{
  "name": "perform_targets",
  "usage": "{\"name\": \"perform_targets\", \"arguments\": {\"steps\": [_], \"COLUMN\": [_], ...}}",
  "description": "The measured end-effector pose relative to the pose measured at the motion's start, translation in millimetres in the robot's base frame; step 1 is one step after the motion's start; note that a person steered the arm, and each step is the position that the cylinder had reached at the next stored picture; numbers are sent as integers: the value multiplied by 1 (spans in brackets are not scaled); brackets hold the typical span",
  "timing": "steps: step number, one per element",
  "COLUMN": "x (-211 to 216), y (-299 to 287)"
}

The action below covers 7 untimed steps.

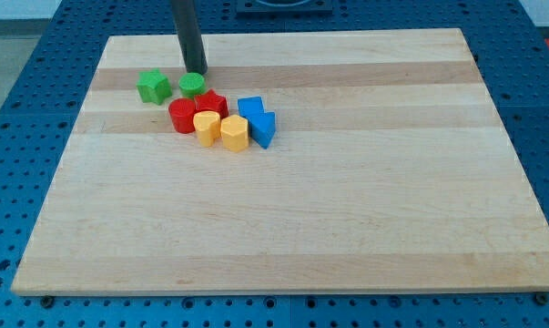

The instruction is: Push the green circle towards the bottom right side

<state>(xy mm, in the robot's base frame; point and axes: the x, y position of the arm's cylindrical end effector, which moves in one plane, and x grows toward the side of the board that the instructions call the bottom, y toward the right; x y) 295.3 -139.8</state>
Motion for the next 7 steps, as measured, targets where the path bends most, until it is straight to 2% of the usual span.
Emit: {"name": "perform_targets", "arguments": {"steps": [1, 2, 3, 4, 6, 7], "x": [45, 53, 29, 48, 133, 126], "y": [-23, -32, -11, -6, -66, -67]}}
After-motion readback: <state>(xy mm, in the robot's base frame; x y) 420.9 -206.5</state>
